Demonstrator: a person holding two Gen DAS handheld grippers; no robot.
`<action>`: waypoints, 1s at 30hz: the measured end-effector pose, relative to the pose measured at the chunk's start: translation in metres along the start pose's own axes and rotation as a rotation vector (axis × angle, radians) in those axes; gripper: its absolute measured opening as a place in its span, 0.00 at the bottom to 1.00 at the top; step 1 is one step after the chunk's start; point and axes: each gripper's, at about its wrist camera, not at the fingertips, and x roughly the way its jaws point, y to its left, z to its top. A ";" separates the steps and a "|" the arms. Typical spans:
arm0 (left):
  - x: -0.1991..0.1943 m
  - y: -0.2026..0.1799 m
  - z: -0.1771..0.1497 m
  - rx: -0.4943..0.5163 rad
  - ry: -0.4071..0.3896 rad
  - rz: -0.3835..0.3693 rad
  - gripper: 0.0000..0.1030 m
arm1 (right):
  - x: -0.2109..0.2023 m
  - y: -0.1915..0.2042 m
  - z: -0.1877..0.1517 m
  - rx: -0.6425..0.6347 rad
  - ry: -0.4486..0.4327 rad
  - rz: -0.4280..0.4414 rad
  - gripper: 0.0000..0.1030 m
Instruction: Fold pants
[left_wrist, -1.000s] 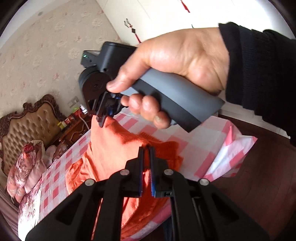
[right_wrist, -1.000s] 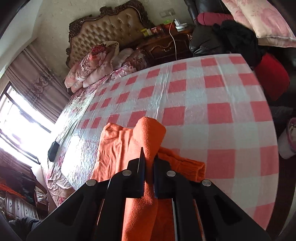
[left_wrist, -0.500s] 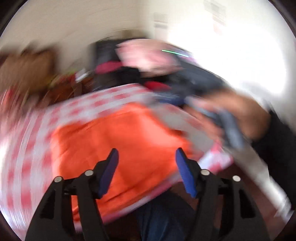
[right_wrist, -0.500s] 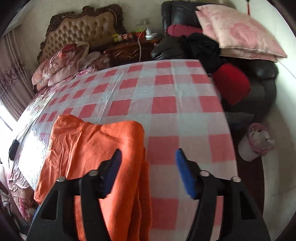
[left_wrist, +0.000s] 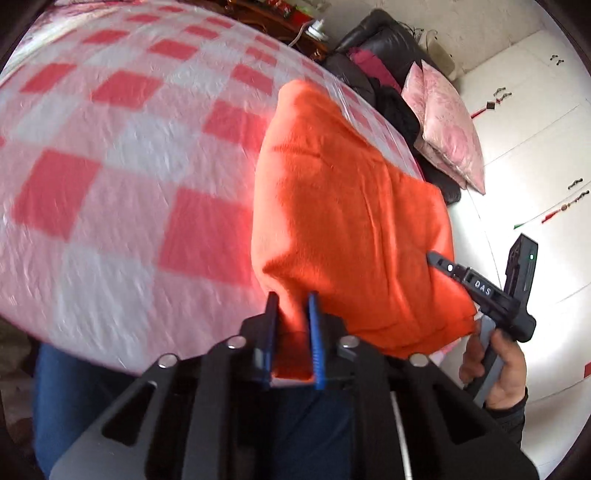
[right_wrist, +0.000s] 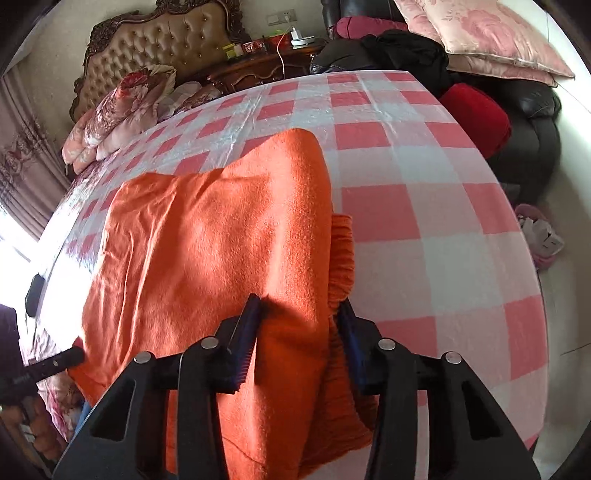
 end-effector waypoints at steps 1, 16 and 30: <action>-0.002 0.004 0.005 0.000 -0.019 0.013 0.14 | 0.003 0.004 0.002 -0.001 0.000 0.010 0.40; -0.029 -0.064 0.045 0.397 -0.268 0.303 0.57 | -0.064 0.091 -0.023 -0.195 -0.268 -0.396 0.71; 0.070 -0.153 0.092 0.574 -0.009 -0.058 0.48 | -0.056 0.041 -0.038 0.061 -0.237 -0.150 0.71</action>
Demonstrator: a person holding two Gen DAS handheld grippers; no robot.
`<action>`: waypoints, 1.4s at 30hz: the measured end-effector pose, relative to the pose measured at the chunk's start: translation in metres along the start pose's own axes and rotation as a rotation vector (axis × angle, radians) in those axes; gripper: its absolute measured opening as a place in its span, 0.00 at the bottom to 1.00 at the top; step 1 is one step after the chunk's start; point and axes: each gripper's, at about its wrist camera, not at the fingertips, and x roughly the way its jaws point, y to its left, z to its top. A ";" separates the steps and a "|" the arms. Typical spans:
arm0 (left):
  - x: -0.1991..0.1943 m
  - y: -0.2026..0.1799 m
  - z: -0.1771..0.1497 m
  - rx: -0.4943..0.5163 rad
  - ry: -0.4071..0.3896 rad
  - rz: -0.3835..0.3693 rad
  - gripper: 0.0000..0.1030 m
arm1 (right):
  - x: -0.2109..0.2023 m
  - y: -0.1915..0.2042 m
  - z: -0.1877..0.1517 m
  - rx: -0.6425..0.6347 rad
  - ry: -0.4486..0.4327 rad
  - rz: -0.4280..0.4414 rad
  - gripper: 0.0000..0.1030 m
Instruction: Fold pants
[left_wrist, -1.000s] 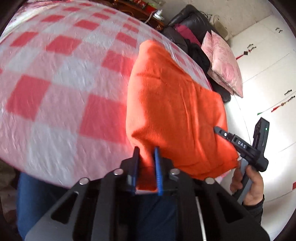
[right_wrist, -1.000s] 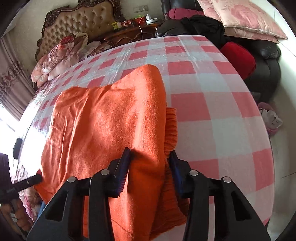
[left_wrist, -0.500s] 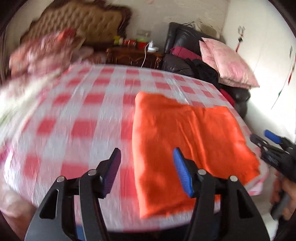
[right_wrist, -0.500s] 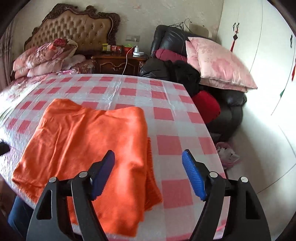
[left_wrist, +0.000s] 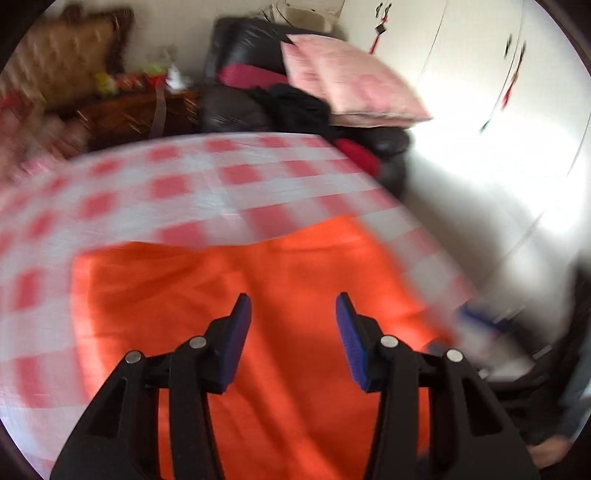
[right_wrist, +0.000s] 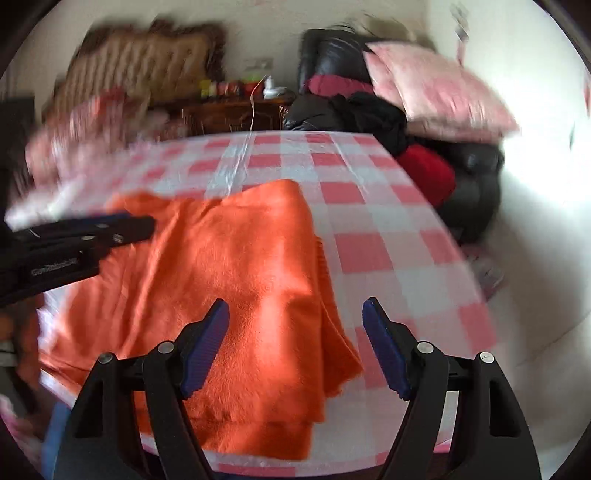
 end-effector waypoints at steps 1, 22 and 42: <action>0.007 -0.009 0.008 -0.017 0.017 -0.036 0.51 | -0.002 -0.007 -0.002 0.026 -0.004 0.036 0.71; 0.112 -0.087 0.062 0.059 0.267 0.207 0.11 | 0.021 -0.040 -0.008 0.106 0.069 0.279 0.62; 0.112 -0.063 0.078 -0.203 0.173 0.139 0.02 | 0.021 -0.039 -0.017 0.084 0.098 0.257 0.52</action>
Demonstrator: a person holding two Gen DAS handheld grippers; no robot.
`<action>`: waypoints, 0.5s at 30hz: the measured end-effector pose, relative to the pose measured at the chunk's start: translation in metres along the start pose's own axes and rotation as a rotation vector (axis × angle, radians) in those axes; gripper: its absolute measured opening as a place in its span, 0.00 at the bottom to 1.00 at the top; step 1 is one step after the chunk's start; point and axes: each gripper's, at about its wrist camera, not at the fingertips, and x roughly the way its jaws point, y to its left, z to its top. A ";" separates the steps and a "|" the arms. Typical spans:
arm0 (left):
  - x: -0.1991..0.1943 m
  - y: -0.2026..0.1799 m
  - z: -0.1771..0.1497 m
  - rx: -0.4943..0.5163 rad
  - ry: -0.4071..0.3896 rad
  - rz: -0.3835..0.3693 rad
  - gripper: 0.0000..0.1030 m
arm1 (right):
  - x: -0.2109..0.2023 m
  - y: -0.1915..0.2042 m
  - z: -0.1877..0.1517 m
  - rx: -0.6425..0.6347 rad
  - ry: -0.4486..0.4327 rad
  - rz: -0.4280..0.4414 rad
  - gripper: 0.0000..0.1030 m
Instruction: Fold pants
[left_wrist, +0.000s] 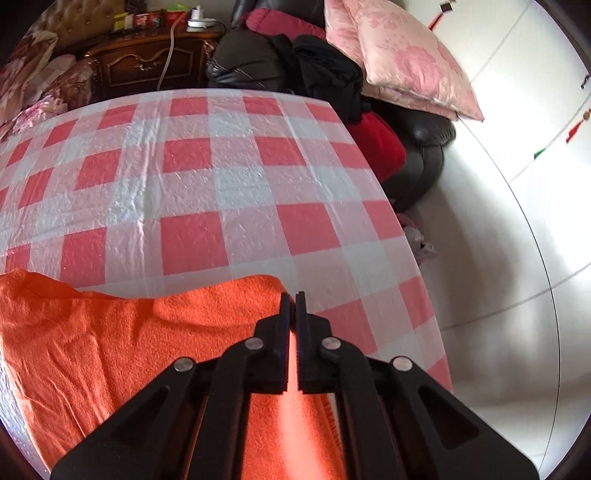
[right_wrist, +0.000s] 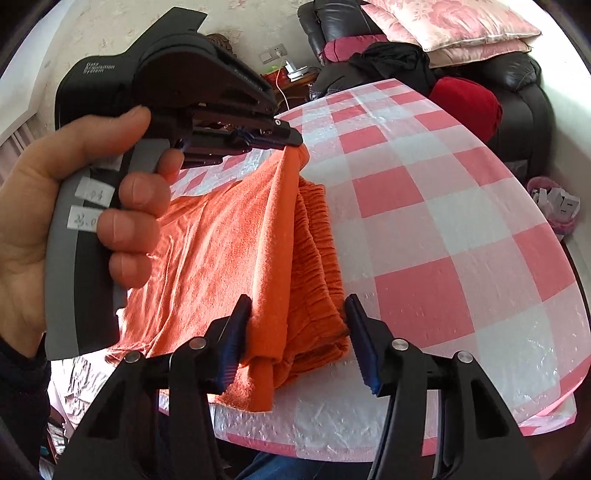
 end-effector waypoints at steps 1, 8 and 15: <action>0.001 0.000 0.000 0.001 -0.001 0.002 0.02 | -0.001 0.001 0.000 -0.005 -0.002 0.001 0.53; -0.002 0.009 0.004 -0.031 -0.032 -0.015 0.01 | -0.002 0.006 0.002 -0.041 0.006 0.017 0.51; 0.007 0.016 0.004 -0.029 -0.008 -0.091 0.08 | 0.005 -0.002 0.000 0.006 0.036 0.007 0.42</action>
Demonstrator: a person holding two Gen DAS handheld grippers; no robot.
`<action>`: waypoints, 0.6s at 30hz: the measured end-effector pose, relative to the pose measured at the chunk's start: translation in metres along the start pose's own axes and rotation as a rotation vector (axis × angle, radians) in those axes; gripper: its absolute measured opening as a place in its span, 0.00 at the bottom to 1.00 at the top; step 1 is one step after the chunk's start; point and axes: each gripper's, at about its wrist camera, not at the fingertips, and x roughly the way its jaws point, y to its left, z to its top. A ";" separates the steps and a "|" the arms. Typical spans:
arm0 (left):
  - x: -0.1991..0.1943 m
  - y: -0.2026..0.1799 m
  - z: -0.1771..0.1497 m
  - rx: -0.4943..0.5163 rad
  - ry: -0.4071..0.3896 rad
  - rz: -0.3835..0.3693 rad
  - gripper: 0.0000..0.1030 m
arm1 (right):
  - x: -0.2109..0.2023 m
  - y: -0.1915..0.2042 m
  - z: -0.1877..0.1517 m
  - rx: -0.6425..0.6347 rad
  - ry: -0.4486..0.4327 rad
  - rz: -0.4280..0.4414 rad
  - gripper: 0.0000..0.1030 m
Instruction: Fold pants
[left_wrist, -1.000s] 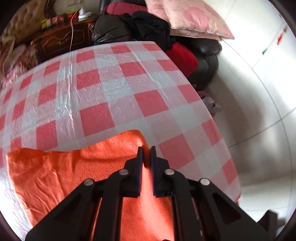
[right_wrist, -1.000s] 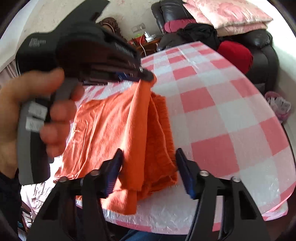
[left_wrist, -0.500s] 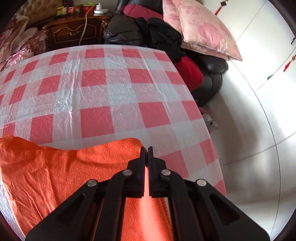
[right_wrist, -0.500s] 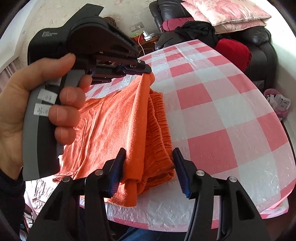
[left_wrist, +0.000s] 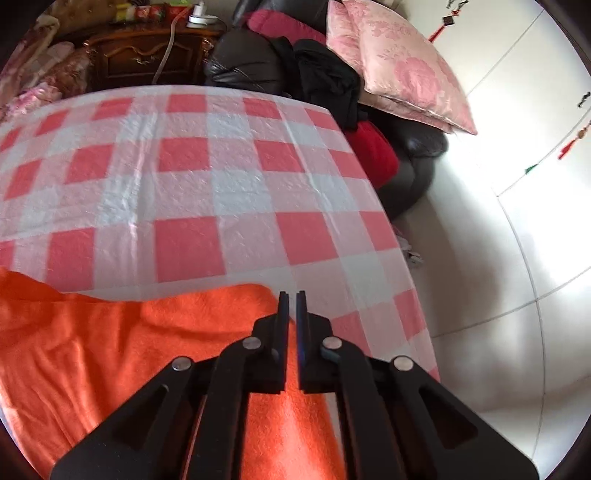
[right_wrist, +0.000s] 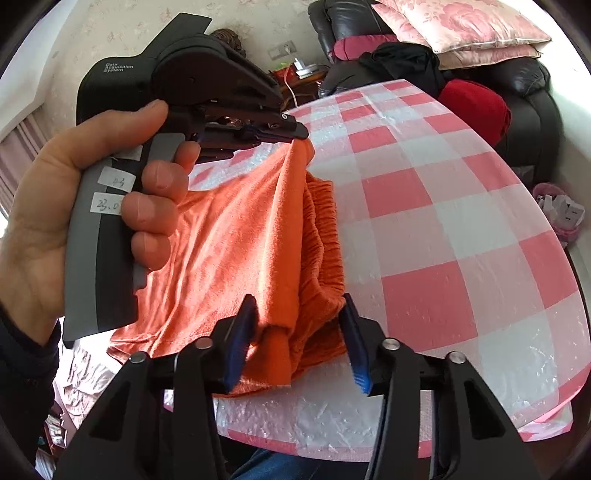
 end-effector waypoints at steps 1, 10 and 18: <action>-0.004 0.000 -0.002 0.009 -0.012 -0.016 0.14 | 0.000 -0.003 0.000 0.016 0.002 0.008 0.42; -0.053 0.002 -0.018 0.063 -0.138 -0.050 0.38 | -0.022 0.006 0.007 -0.030 -0.092 -0.041 0.51; -0.122 0.042 -0.098 0.088 -0.367 0.077 0.38 | -0.002 -0.012 -0.005 0.020 0.010 -0.015 0.29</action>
